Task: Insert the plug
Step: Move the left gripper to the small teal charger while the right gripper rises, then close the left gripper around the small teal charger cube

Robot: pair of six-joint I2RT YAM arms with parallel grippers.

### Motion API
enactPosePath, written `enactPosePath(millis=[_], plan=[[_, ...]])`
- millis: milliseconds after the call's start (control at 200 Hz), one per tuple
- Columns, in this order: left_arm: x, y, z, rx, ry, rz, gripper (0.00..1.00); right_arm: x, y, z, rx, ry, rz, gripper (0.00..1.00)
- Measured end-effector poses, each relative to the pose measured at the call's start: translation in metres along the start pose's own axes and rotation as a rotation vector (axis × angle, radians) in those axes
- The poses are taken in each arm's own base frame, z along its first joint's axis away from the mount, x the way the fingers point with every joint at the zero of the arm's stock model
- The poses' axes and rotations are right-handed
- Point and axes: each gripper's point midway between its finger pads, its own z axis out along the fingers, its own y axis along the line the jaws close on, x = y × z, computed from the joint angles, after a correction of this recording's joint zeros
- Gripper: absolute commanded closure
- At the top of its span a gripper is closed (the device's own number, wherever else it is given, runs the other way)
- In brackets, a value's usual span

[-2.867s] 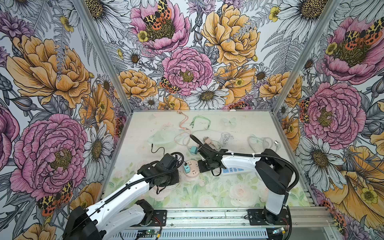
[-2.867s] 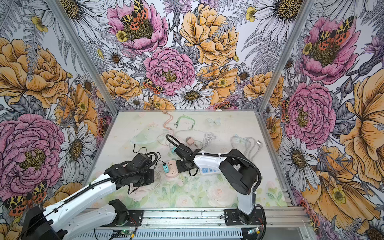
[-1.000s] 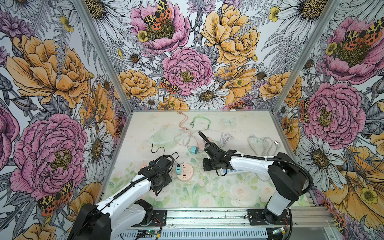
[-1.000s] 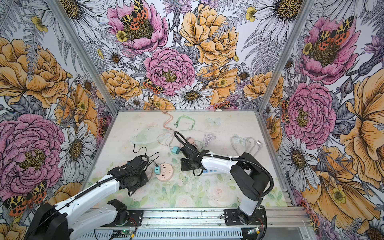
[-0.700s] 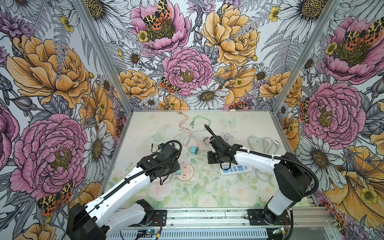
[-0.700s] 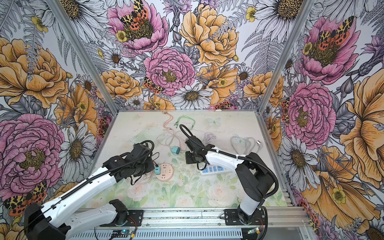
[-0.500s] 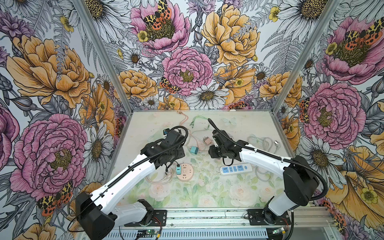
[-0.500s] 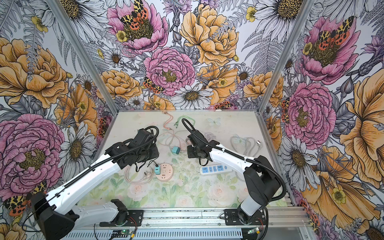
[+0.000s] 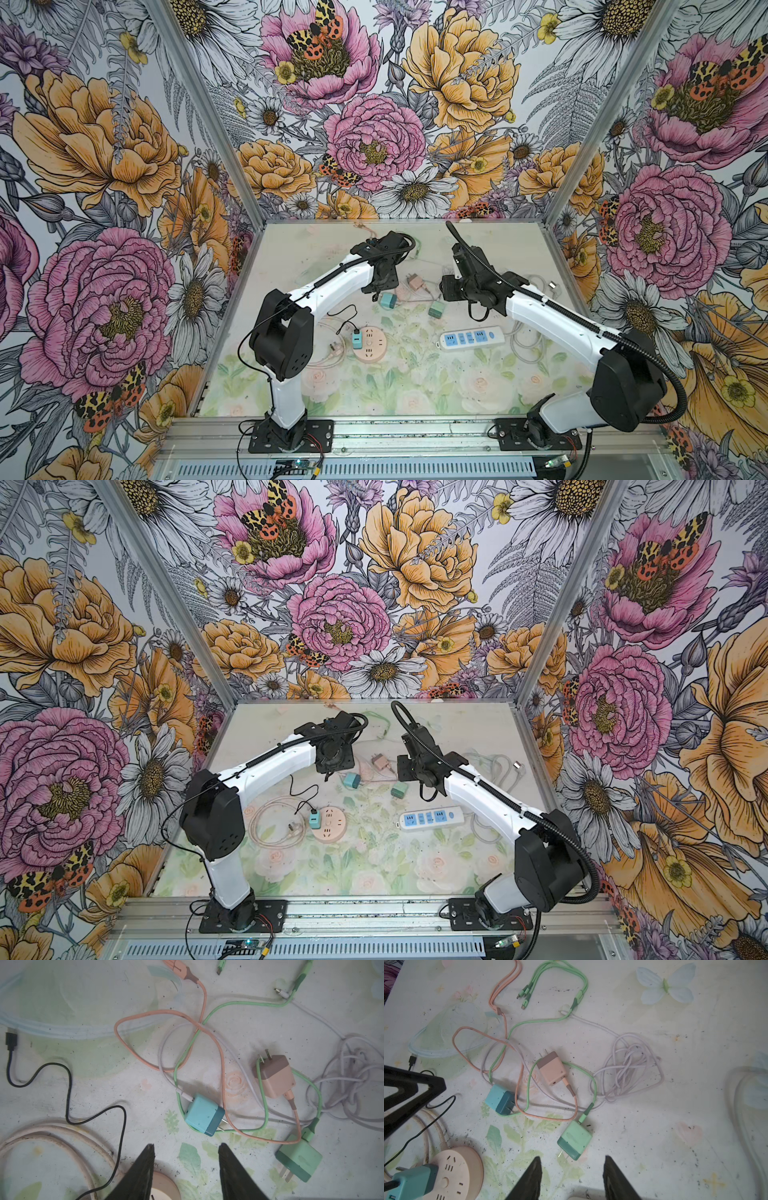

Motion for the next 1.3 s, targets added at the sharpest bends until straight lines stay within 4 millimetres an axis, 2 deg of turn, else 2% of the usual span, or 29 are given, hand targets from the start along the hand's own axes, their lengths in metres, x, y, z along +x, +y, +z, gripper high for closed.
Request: enactPosePath(millis=[225,495,741,1301], plan=[[0.015,-0.009,0.036,-0.025,0.076,-0.008,0.46,-0.011,-0.022,-0.005,0.062,-0.038,-0.001,0.49],[0.022,-0.013,0.042,-0.012,0.111,-0.042,0.44,-0.011,-0.033,-0.001,0.093,-0.03,0.004,0.49],[0.037,-0.019,0.065,-0.013,0.174,-0.067,0.43,-0.007,-0.035,0.005,0.104,-0.011,-0.007,0.48],[0.039,-0.019,0.069,-0.009,0.19,-0.095,0.42,-0.004,-0.043,0.007,0.139,-0.008,-0.012,0.47]])
